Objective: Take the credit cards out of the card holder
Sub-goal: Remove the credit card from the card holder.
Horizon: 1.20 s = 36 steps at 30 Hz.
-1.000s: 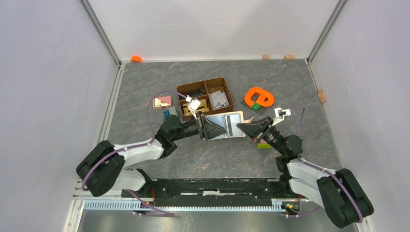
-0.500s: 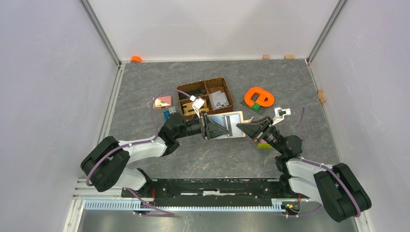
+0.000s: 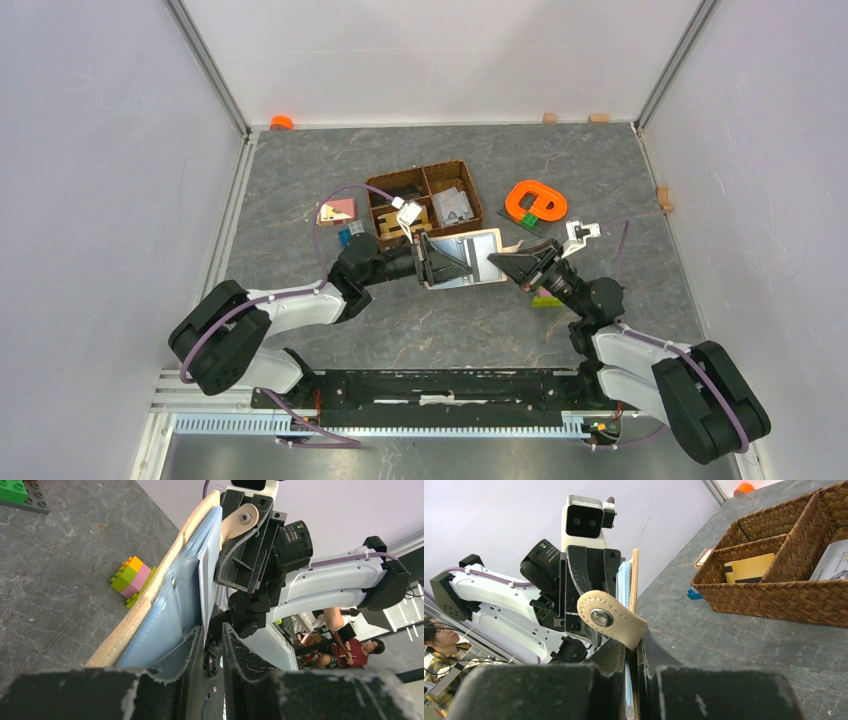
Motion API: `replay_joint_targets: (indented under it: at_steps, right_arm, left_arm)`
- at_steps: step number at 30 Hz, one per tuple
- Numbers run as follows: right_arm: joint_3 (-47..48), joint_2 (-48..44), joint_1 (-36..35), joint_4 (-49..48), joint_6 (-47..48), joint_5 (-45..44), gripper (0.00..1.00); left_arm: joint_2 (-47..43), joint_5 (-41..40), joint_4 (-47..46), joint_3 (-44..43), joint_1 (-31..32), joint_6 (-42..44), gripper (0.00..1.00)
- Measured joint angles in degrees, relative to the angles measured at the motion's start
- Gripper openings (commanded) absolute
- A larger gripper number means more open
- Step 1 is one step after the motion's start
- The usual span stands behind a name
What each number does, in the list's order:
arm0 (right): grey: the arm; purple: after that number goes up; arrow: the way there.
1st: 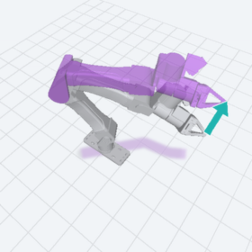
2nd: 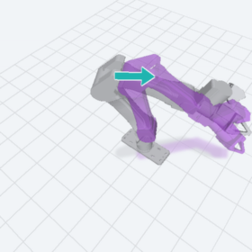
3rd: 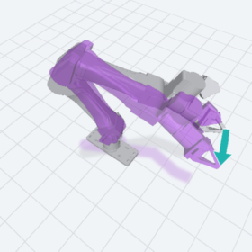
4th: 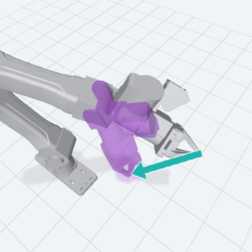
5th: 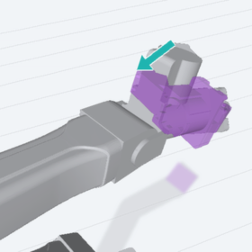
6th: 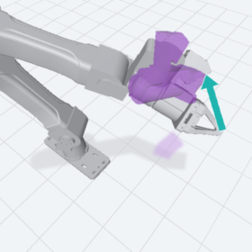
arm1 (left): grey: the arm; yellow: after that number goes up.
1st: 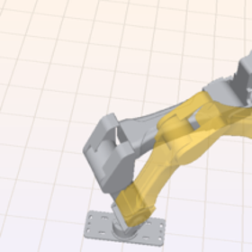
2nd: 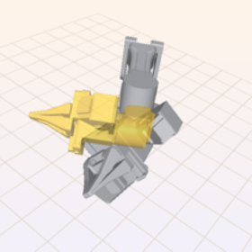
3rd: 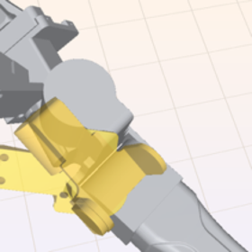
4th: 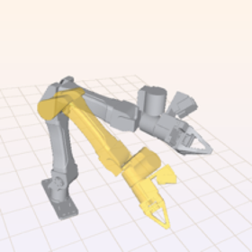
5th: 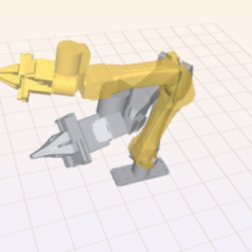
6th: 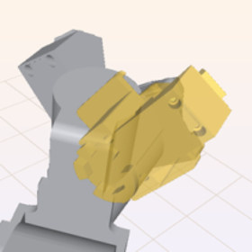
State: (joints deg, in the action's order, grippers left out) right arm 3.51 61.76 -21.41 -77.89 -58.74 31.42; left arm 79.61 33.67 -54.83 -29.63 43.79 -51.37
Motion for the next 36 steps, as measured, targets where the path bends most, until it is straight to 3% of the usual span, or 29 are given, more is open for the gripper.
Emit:
replay_joint_targets:
  at_steps: [6,9,12,13,26,36]
  right_arm:
    - [1.11,-0.13,-1.36,2.03,1.77,-0.24,0.0]
    - [1.84,1.44,-2.51,1.75,1.7,-0.11,0.01]
    - [1.88,1.73,-2.75,1.16,1.51,0.28,0.18]
    - [1.88,1.66,-2.89,1.18,1.53,0.28,0.2]
    - [1.29,2.73,-1.46,-1.2,-1.57,1.81,0.07]
    - [0.24,5.27,0.44,-5.31,-5.62,3.48,0.24]
  left_arm:
    - [0.0,-0.11,-0.28,0.02,-0.11,-0.02,0.29]
    - [0.0,-0.13,-1.03,0.31,-0.11,-0.02,0.13]
    - [0.0,-0.5,-1.22,0.94,-0.35,-0.04,0.05]
    - [0.0,-0.57,-1.4,1.2,-0.44,-0.04,0.04]
    - [0.07,-0.35,-3.04,2.05,-1.31,-2.38,0.04]
    - [0.33,-0.13,-3.67,2.08,-1.55,-3.04,0.04]
